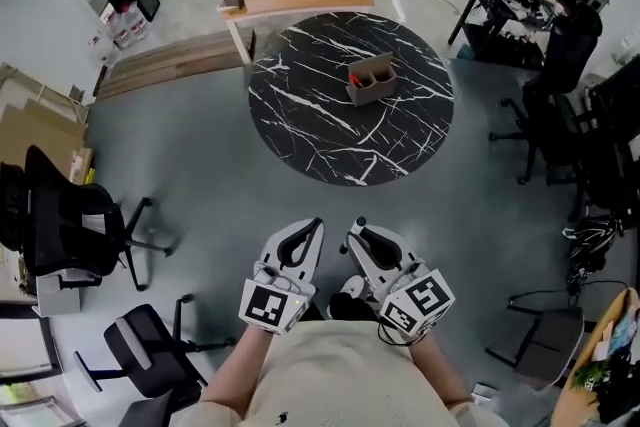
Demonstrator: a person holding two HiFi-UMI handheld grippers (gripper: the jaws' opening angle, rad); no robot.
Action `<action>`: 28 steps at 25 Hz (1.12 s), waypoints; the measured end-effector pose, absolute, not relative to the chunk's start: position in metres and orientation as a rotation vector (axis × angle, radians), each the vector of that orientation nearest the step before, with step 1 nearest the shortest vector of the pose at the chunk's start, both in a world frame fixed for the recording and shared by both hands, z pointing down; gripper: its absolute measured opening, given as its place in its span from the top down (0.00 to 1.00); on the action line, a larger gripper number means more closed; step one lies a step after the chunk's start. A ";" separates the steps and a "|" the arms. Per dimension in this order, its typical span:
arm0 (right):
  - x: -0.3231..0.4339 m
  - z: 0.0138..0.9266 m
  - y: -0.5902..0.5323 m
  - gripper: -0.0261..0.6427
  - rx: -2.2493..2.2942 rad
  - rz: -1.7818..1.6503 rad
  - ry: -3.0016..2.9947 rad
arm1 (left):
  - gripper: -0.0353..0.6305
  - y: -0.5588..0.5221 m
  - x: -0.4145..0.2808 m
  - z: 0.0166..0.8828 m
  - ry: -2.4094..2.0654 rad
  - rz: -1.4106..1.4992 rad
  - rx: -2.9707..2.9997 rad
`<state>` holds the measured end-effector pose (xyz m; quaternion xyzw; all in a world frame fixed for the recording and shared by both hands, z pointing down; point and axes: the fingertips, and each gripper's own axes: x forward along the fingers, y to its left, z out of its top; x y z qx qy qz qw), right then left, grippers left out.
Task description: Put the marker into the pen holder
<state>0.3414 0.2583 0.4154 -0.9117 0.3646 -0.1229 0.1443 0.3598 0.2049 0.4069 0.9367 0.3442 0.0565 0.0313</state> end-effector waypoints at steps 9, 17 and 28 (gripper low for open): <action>0.377 0.429 0.342 0.84 -2.649 -0.354 0.870 | 0.93 0.278 0.403 0.417 1.178 0.218 2.826; 0.446 0.442 0.383 0.84 -2.702 -0.422 0.694 | 0.93 0.334 0.487 0.432 1.332 0.228 2.691; 0.575 0.416 0.389 0.84 -2.802 -0.391 0.574 | 0.93 0.340 0.616 0.414 1.455 0.171 2.582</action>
